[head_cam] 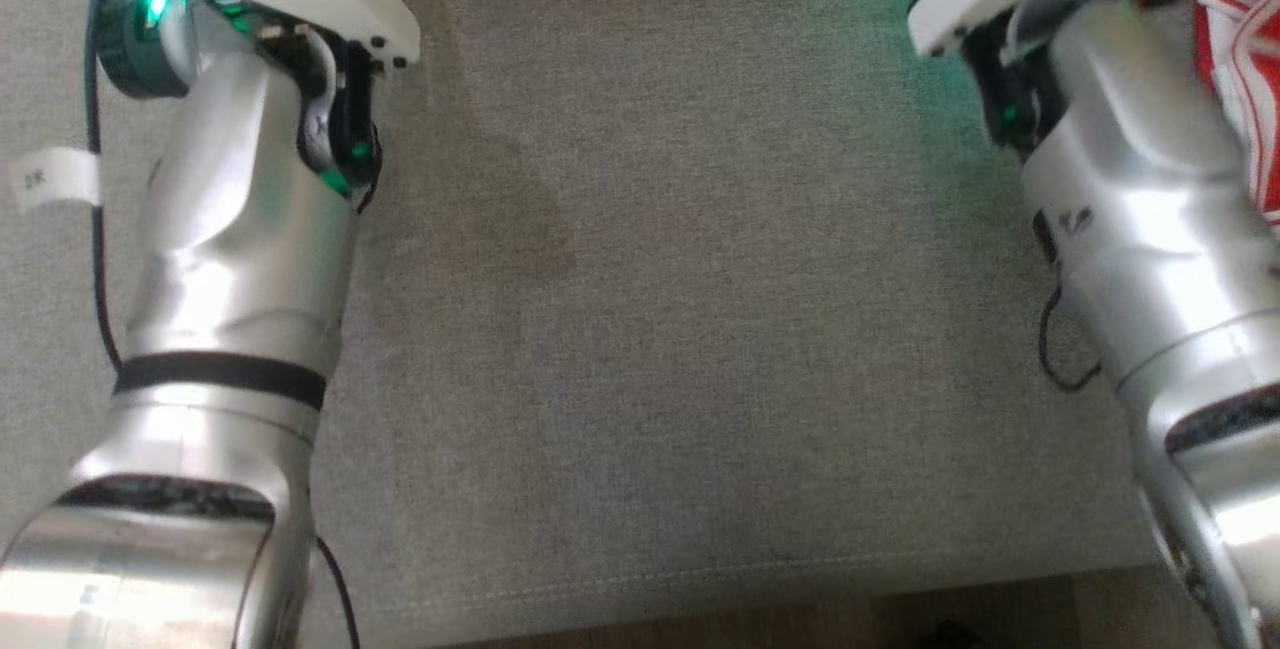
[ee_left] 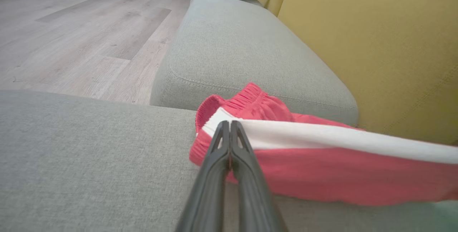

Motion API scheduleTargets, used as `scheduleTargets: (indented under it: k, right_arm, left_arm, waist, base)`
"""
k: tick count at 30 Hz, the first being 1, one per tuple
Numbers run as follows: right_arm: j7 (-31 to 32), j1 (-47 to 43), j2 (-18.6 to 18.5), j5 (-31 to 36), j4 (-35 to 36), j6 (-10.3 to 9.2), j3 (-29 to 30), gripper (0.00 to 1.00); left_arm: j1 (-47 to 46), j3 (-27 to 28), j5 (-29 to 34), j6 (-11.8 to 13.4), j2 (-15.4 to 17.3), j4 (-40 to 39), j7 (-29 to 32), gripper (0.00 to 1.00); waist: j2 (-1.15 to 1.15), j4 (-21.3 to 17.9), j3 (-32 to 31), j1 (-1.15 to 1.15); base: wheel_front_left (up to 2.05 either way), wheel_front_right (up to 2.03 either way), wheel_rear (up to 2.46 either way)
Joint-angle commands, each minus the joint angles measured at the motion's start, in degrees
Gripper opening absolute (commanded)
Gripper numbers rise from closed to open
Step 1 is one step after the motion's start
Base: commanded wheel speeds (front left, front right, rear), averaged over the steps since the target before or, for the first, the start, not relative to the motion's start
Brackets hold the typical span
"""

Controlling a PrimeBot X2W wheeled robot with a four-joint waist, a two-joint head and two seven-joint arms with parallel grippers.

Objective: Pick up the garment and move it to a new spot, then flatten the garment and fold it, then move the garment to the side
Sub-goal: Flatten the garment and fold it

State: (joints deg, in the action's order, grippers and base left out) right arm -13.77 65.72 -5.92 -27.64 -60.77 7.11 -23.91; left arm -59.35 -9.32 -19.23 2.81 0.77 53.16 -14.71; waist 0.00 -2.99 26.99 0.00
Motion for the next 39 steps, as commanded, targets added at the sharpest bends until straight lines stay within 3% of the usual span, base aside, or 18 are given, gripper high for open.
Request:
scheduleTargets:
  k: [1, 5, 11, 22, 26, 33, 39]
  right_arm:
    - [-0.89, -2.68, 0.69, -1.22, 1.47, 0.37, -0.73, 0.00]
    - [-1.16, -6.79, -0.28, -2.24, 4.67, 0.37, -1.48, 0.00]
    - [-1.21, -21.10, -3.35, -1.49, 19.06, 0.37, 0.74, 0.00]
    - [0.16, -49.02, -5.85, 1.56, 42.14, 0.37, 7.31, 0.00]
    - [4.33, -58.51, -5.23, 4.03, 51.78, 0.37, 12.47, 0.00]
    - [13.73, -71.63, -1.88, 8.29, 68.43, 0.37, 18.78, 0.00]
    - [18.43, -75.33, -0.49, 9.86, 74.75, 0.37, 21.09, 0.00]
  left_arm:
    - [1.67, 0.24, -0.37, 0.83, 2.12, -3.32, -0.29, 0.00]
    - [6.14, -0.12, -1.82, 1.44, 2.12, -7.00, -0.29, 0.00]
    - [18.88, -0.39, -2.31, 1.63, 2.11, -16.68, -0.29, 0.00]
    - [44.45, 0.11, 2.51, 1.65, 2.18, -34.42, -0.29, 0.00]
    - [52.59, -0.46, 2.80, 3.16, 2.53, -40.58, 1.01, 0.00]
    - [63.71, -2.22, 2.98, 6.03, 3.09, -54.73, 8.50, 0.00]
    - [66.45, -2.87, 2.25, 6.65, 3.53, -60.29, 12.12, 0.00]
  waist:
    - [0.00, 0.26, -0.11, 0.00]
    - [0.00, 0.59, -0.98, 0.00]
    - [0.00, 0.56, -4.64, 0.00]
    - [0.00, 0.07, -12.12, 0.00]
    - [0.00, 0.30, -14.80, 0.00]
    - [0.00, 0.66, -17.68, 0.00]
    - [0.00, 0.64, -18.29, 0.00]
  base:
    - [0.00, 0.00, 0.00]
    - [0.00, 0.00, 0.00]
    - [0.00, 0.00, 0.00]
    - [0.00, 0.00, 0.00]
    - [0.00, 0.00, 0.00]
    - [0.00, 0.00, 0.00]
    - [0.00, 0.00, 0.00]
